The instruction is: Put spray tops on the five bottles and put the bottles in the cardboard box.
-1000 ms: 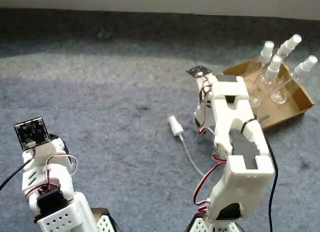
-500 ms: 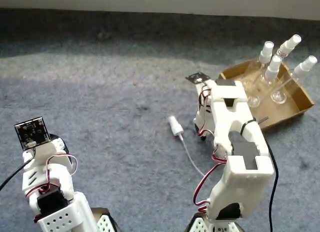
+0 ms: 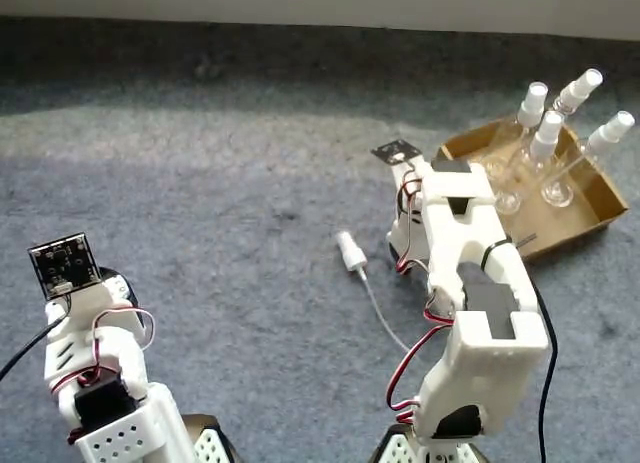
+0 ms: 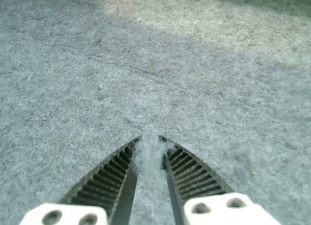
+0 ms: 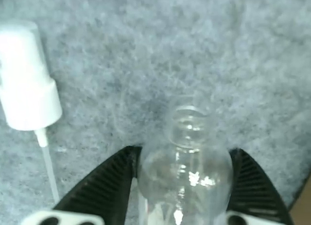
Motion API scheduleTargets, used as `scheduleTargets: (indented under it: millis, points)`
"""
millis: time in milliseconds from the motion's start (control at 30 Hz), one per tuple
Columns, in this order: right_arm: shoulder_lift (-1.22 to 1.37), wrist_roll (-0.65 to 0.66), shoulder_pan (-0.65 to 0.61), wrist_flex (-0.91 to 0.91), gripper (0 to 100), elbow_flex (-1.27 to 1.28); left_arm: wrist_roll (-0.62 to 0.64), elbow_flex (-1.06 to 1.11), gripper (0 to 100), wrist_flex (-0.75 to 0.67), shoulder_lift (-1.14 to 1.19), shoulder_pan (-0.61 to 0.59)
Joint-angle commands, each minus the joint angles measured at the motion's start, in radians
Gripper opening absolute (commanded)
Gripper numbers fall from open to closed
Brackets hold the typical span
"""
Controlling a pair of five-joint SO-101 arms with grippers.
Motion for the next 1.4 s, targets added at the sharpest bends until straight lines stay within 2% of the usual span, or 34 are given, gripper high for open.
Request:
scheduleTargets:
  millis: [0, 167, 333, 433, 667, 1033, 1367]
  points:
    - [-0.062, 0.011, 0.012, -0.031, 25.6, -0.007, -0.009, -0.004, 1, -0.017, -0.010, 0.022]
    - [-0.062, 0.011, 0.012, -0.024, 25.1, -0.005, -0.009, -0.004, 1, -0.017, -0.010, 0.022]
    - [-0.067, 0.009, 0.016, -0.024, 14.6, -0.005, -0.009, -0.002, 1, -0.017, -0.010, 0.022]
    - [-0.070, 0.005, 0.018, -0.019, 13.2, -0.013, -0.009, -0.002, 1, -0.017, -0.010, 0.022]
    - [-0.137, 0.003, 0.012, 0.205, 13.2, -0.147, -0.009, -0.001, 1, -0.017, -0.010, 0.022]
    - [-0.499, 0.003, 0.012, 0.469, 13.2, -0.291, -0.009, 0.024, 1, -0.015, -0.010, 0.127]
    - [-0.929, 0.003, 0.015, 0.487, 13.2, -0.280, -0.008, 0.028, 1, -0.011, -0.010, 0.216]
